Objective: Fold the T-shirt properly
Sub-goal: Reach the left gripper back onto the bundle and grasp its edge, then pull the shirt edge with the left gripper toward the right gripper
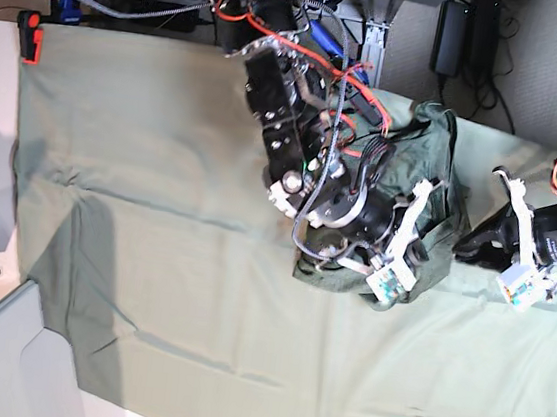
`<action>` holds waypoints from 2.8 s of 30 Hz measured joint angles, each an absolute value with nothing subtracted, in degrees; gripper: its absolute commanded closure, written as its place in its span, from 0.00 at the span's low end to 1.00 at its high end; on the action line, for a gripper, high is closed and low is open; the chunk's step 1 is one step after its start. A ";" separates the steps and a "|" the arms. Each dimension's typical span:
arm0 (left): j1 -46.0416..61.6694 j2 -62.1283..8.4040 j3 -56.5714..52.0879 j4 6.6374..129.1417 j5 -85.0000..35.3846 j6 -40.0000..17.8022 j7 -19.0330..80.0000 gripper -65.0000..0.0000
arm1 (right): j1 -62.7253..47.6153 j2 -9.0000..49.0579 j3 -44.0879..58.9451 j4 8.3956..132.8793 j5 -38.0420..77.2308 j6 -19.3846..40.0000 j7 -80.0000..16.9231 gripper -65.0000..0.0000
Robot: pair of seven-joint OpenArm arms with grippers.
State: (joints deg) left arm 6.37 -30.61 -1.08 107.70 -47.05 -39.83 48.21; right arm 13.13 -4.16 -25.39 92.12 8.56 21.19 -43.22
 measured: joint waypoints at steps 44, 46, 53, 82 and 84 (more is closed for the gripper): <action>15.40 -28.88 16.21 110.41 -31.92 -39.75 38.02 0.89 | 30.11 -6.39 -19.64 69.63 0.43 21.21 -34.74 1.00; 15.40 -28.88 16.21 109.36 -29.58 -39.72 36.80 0.89 | 30.33 -4.47 -17.65 68.79 0.38 21.23 -34.37 1.00; 15.40 -28.88 16.21 107.98 -26.50 -39.75 34.98 0.89 | 30.04 -1.15 -17.08 58.59 0.45 21.23 -27.86 1.00; 7.73 -28.73 15.75 96.62 -15.86 -40.16 29.41 0.89 | 29.76 -0.64 -28.42 54.15 0.67 23.77 -24.58 1.00; 7.42 -28.73 15.68 96.62 -15.75 -40.16 29.58 0.89 | 29.85 0.21 -28.42 54.22 2.50 23.77 -25.15 1.00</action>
